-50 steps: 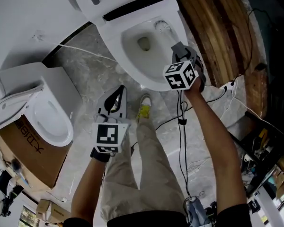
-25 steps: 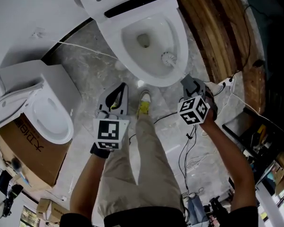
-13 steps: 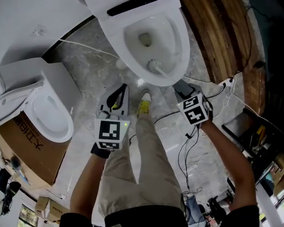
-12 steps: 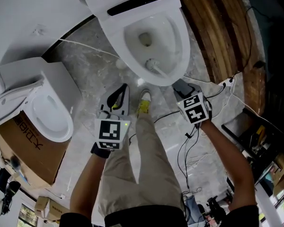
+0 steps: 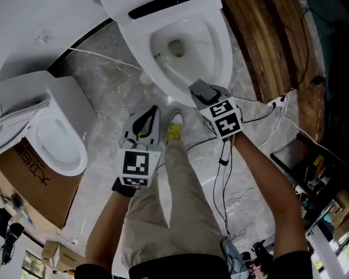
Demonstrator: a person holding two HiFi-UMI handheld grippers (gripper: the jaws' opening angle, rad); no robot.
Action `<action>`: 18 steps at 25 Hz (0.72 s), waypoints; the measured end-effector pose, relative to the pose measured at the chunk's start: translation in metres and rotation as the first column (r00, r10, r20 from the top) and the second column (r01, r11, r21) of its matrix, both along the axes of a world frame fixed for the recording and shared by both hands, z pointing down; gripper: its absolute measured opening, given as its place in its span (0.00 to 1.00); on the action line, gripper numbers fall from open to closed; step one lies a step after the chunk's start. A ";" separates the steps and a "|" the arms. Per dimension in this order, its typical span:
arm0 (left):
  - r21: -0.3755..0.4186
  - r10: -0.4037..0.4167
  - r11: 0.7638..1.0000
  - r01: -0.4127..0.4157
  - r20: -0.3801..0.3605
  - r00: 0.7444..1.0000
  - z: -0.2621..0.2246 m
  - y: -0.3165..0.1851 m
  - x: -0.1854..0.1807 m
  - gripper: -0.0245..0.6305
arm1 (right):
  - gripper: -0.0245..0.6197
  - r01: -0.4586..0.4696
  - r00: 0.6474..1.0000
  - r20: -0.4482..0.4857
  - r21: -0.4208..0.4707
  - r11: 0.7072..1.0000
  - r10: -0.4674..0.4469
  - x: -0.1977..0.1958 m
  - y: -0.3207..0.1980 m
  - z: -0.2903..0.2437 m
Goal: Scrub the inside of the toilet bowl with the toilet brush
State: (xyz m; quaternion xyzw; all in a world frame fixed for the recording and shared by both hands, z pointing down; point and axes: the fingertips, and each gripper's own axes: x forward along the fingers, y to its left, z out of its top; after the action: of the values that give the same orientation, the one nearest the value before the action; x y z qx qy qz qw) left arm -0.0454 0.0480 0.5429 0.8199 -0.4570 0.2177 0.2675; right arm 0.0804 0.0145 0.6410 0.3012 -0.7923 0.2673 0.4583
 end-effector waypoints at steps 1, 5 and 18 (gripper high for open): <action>-0.004 -0.001 1.000 0.001 -0.001 1.000 0.001 0.001 0.001 0.07 | 0.28 -0.009 1.000 0.007 0.008 1.000 0.009 -0.004 -0.005 0.002; -0.007 -0.005 1.000 0.005 -0.004 1.000 0.002 -0.002 0.002 0.07 | 0.28 -0.039 0.999 0.015 0.047 0.998 0.038 -0.018 -0.032 0.011; -0.038 0.007 0.999 -0.007 0.004 1.000 0.017 -0.001 0.002 0.07 | 0.27 0.002 0.994 -0.103 0.209 0.978 0.020 -0.025 -0.108 0.023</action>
State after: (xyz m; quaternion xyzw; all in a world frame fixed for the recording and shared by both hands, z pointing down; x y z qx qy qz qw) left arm -0.0438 0.0469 0.5603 0.8158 -0.4504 0.2291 0.2814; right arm 0.0554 -0.0939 0.6642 0.3648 -0.7894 0.1686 0.4640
